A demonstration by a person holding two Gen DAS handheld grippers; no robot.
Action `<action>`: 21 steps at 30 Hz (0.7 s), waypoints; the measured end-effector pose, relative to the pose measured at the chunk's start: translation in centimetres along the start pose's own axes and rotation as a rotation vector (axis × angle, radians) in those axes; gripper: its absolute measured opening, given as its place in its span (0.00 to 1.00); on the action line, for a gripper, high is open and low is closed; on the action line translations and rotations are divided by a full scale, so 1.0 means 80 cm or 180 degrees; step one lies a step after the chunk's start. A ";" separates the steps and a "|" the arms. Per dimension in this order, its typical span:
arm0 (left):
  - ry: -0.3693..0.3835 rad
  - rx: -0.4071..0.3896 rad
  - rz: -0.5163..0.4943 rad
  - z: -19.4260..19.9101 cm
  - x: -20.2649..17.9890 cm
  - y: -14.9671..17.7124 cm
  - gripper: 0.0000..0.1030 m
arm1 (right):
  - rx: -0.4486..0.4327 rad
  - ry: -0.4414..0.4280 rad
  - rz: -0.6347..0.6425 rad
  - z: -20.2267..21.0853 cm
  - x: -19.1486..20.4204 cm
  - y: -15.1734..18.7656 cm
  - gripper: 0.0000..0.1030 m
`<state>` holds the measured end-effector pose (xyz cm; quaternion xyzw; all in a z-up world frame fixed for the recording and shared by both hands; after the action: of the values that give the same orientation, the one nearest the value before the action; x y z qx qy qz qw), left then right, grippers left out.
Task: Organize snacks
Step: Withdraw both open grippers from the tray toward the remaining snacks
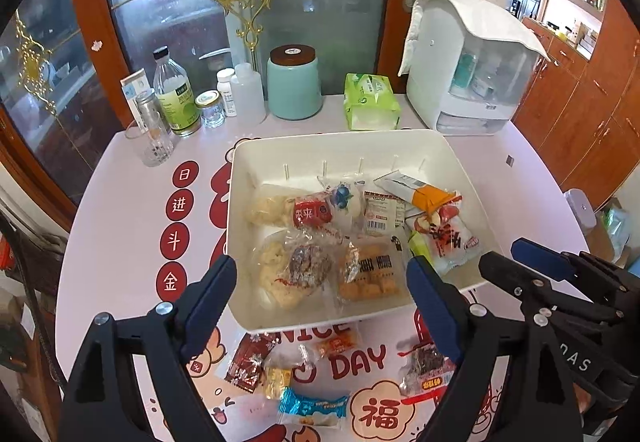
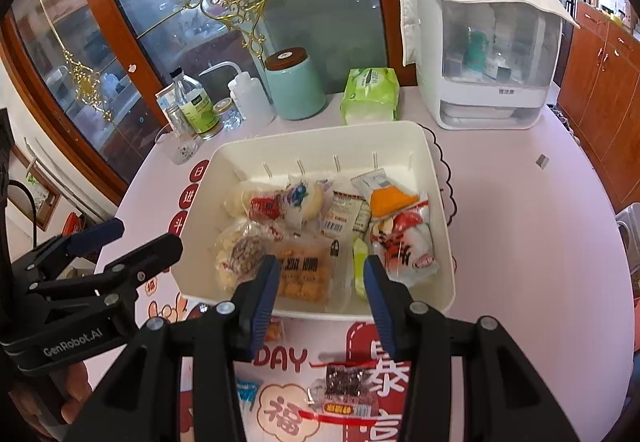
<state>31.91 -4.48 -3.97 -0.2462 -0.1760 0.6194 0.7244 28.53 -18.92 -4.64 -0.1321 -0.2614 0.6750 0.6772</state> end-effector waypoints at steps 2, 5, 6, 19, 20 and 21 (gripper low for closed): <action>-0.0009 -0.0023 -0.0014 0.006 -0.002 0.007 0.85 | 0.0013 -0.0011 0.0018 0.003 0.000 0.008 0.43; -0.0028 -0.0067 -0.0021 0.016 -0.003 0.017 0.85 | 0.0050 -0.0037 0.0022 0.005 0.000 0.023 0.43; -0.0033 -0.0081 -0.0016 0.019 -0.002 0.020 0.86 | 0.0063 -0.0052 0.0023 0.006 0.000 0.028 0.43; -0.0115 -0.0043 0.0617 0.046 0.049 0.105 0.88 | 0.0140 -0.0043 0.0092 0.016 -0.015 0.085 0.49; -0.0110 -0.0008 0.0672 0.044 0.052 0.113 0.88 | 0.0173 -0.0039 0.0101 0.012 -0.017 0.092 0.49; -0.0113 0.0041 0.0725 0.039 0.054 0.123 0.88 | 0.0204 -0.0037 0.0104 0.009 -0.019 0.097 0.49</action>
<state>22.93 1.34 -7.30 -0.2490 -0.1556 0.7031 0.6477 21.65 -20.10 -8.45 -0.1107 -0.2413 0.6947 0.6685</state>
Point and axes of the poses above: each gripper's, at about its wrist camera, not at the fingertips, and z roughly against the way its jaws point, x to its left, y to its underside, the point moved 8 cm from there along -z, roughly the way its jaws point, and after that the axes turned 2 degrees about z, right-handed, at the moved point
